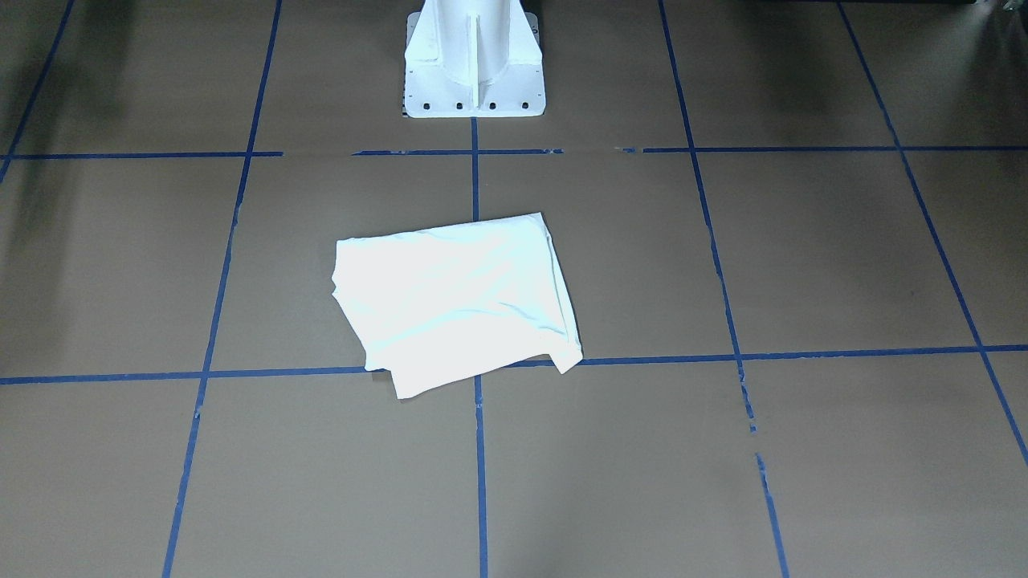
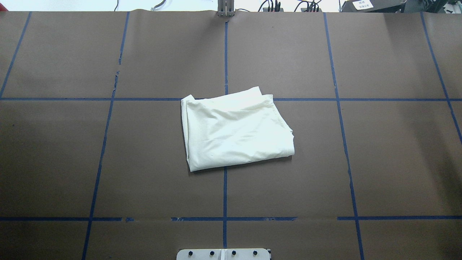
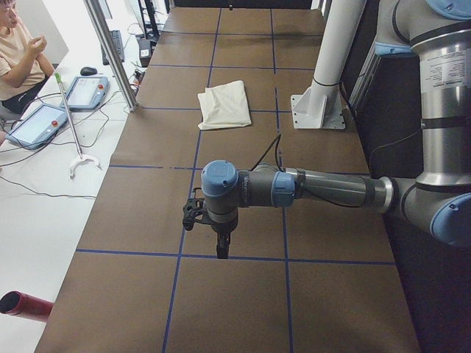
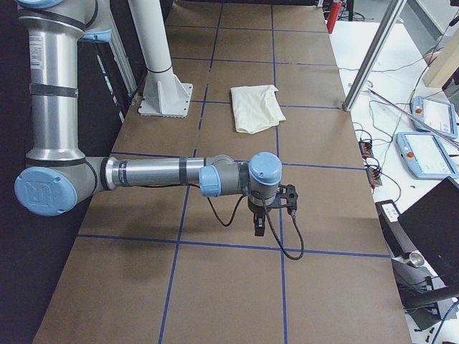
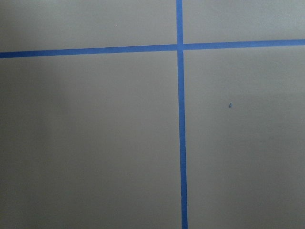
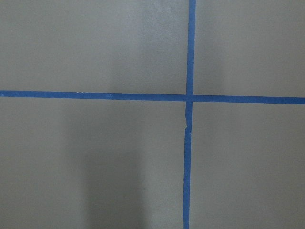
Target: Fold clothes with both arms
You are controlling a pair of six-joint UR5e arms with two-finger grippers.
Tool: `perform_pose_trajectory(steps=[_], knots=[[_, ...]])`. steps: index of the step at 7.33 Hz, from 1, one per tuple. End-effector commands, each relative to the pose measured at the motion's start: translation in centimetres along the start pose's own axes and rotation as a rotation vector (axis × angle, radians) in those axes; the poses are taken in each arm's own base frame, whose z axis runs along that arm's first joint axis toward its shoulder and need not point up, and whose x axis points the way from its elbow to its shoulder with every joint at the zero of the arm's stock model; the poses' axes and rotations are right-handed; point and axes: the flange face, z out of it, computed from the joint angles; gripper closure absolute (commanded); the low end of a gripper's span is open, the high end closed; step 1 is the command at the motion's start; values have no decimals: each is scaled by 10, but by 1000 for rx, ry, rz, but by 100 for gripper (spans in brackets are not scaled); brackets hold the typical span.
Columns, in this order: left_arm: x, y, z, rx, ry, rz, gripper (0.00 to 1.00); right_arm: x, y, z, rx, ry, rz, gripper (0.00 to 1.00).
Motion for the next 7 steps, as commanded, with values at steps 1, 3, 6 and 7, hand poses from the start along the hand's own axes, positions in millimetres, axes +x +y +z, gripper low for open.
perform_pose_trajectory(steps=[1,3,6,7], knots=[[5,-11,-7,16,-3,14,0,-1,-1,0,1,0,-2,0],[9,-37,-11,33,-5,30,0,-1,-1,-1,2,0,2,0],[3,-60,-5,24,6,20,0,-1,-1,-1,3,0,1,0],[3,-60,-5,24,6,21,0,-2,-1,-1,4,-2,0,0]])
